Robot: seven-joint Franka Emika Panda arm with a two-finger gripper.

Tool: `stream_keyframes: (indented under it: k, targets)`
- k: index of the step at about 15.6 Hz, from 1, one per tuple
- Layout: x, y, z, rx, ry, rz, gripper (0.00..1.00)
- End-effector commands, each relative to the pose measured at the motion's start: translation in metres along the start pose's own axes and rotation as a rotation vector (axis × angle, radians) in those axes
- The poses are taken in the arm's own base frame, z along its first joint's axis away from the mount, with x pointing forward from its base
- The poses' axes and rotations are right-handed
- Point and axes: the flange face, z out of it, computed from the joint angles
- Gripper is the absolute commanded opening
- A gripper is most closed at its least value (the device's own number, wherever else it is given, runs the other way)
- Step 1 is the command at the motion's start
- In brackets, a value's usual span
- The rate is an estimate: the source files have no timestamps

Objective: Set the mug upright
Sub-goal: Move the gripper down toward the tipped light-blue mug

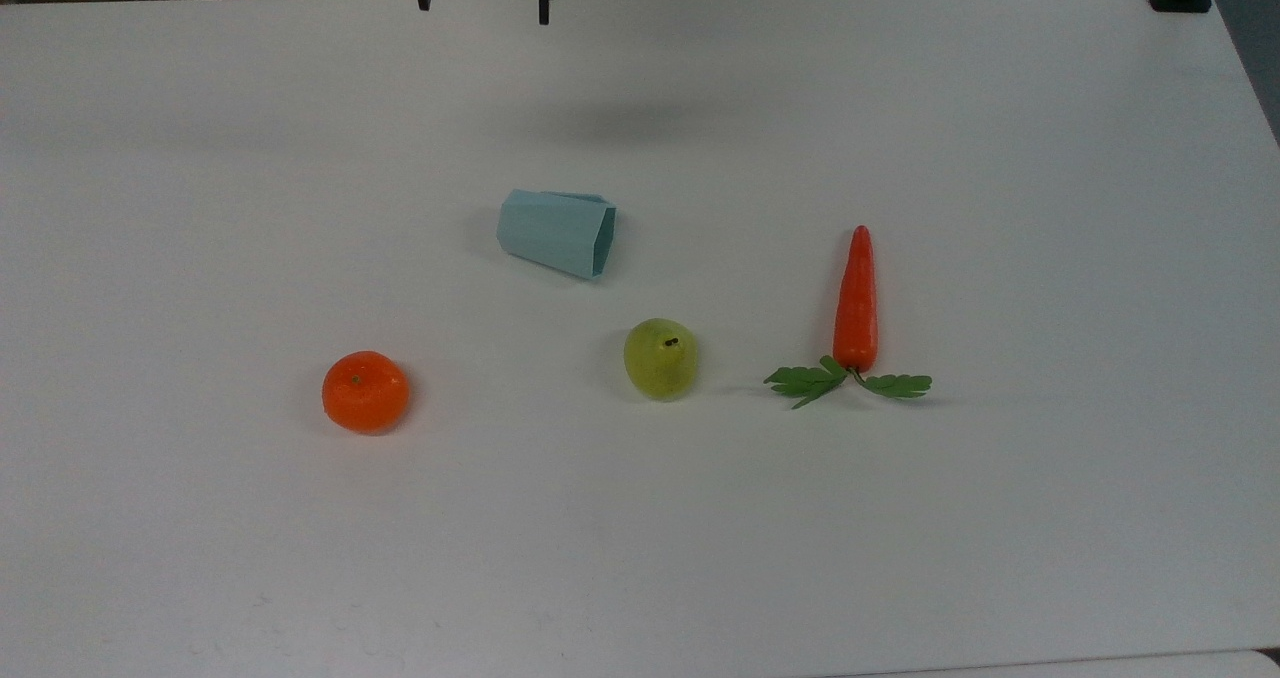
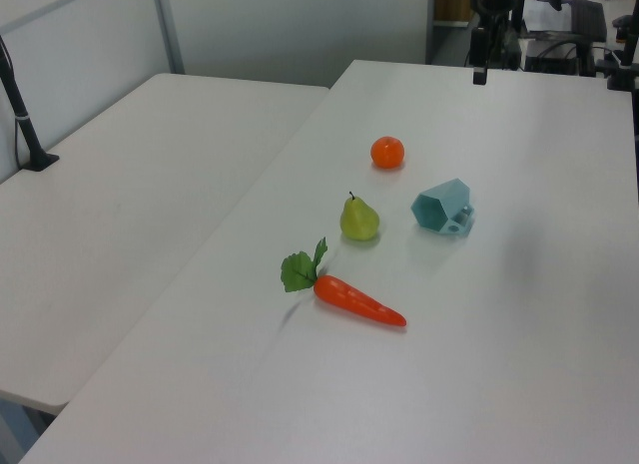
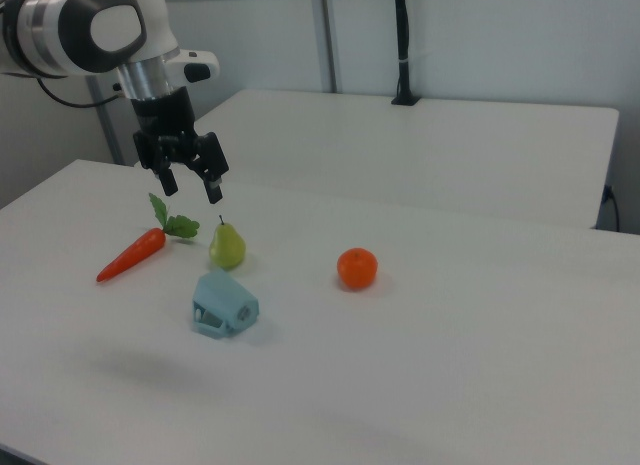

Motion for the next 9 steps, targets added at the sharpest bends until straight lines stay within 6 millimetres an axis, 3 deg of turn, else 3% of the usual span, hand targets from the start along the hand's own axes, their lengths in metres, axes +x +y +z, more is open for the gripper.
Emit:
stream_keyframes:
  k: [1, 6, 9]
  targets:
    - [-0.006, -0.002, 0.004, 0.016, -0.015, 0.001, 1.0]
    - [-0.005, -0.004, 0.004, 0.016, -0.019, -0.003, 1.0]
    - [-0.003, -0.015, 0.006, -0.001, -0.016, -0.016, 1.0]
